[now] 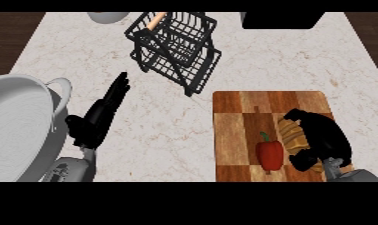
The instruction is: Pick the croissant from the cutting board and place it in the tiered basket
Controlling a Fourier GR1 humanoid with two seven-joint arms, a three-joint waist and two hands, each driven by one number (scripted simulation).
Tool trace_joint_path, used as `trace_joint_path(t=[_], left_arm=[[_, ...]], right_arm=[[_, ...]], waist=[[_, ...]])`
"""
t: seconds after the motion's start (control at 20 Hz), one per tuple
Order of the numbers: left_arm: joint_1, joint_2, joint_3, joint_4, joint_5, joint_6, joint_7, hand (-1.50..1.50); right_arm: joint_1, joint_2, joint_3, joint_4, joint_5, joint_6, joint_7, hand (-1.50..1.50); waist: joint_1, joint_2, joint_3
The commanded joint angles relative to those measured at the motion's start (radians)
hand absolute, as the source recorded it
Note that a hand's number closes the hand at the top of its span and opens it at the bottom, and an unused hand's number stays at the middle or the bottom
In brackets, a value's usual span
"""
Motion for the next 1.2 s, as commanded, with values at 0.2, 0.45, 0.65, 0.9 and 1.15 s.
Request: trace_joint_path(t=[0.2,0.45,0.65,0.9,1.15], left_arm=[[0.052,-0.022,0.006,-0.064,-0.031,-0.01,0.031,0.0],[0.001,-0.034,0.052,0.072,-0.025,-0.061,-0.061,0.0],[0.036,-0.021,0.04,-0.029,-0.035,-0.029,0.025,0.0],[0.036,-0.038,0.044,-0.002,-0.044,-0.02,-0.019,0.0],[0.027,-0.043,0.037,0.007,-0.045,-0.026,-0.018,0.0]], right_arm=[[0.05,0.064,-0.023,0.02,0.08,-0.06,-0.117,1.5],[0.026,0.106,-0.033,-0.1,0.146,-0.008,-0.029,1.5],[0.122,0.166,-0.04,-0.119,0.257,-0.119,0.171,1.5],[0.216,0.211,-0.031,-0.386,0.334,-0.132,0.351,1.5],[0.056,0.361,-0.003,-0.534,0.282,-0.201,0.362,1.5]], waist=[[0.001,0.002,0.004],[-0.003,0.002,0.004],[-0.006,-0.001,0.004],[-0.019,-0.003,0.003],[-0.005,-0.003,0.003]])
